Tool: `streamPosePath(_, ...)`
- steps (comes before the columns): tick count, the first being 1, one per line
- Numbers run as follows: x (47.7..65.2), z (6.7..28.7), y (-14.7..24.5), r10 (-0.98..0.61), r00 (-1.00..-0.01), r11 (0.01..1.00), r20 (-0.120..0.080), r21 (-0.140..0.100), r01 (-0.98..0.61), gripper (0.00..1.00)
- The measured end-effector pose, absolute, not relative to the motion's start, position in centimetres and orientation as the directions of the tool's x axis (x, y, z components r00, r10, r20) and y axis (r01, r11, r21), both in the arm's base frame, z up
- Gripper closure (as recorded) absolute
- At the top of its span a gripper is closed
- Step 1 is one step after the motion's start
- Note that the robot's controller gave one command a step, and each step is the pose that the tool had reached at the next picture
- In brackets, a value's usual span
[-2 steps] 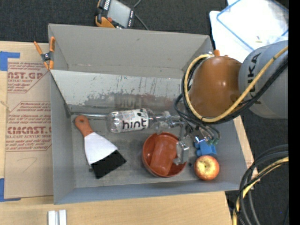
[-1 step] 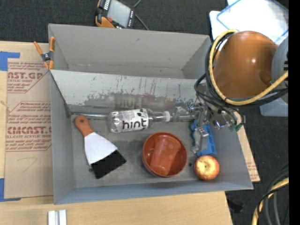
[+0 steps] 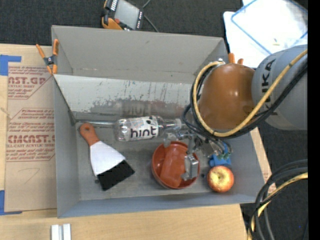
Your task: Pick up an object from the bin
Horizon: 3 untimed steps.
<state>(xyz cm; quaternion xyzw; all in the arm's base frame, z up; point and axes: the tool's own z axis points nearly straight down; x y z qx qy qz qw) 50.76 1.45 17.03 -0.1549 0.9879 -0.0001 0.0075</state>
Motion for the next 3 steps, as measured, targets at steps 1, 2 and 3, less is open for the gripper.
streamPosePath(1,51.1,15.3,2.7,-0.316,-0.949,0.949,-0.009,-0.002,-0.316,0.0)
streamPosePath(2,52.1,15.9,2.5,-0.33,-0.944,0.944,-0.017,-0.002,-0.33,0.0)
streamPosePath(3,54.4,12.6,4.7,-0.254,-0.967,0.967,-0.021,0.0,-0.254,1.0)
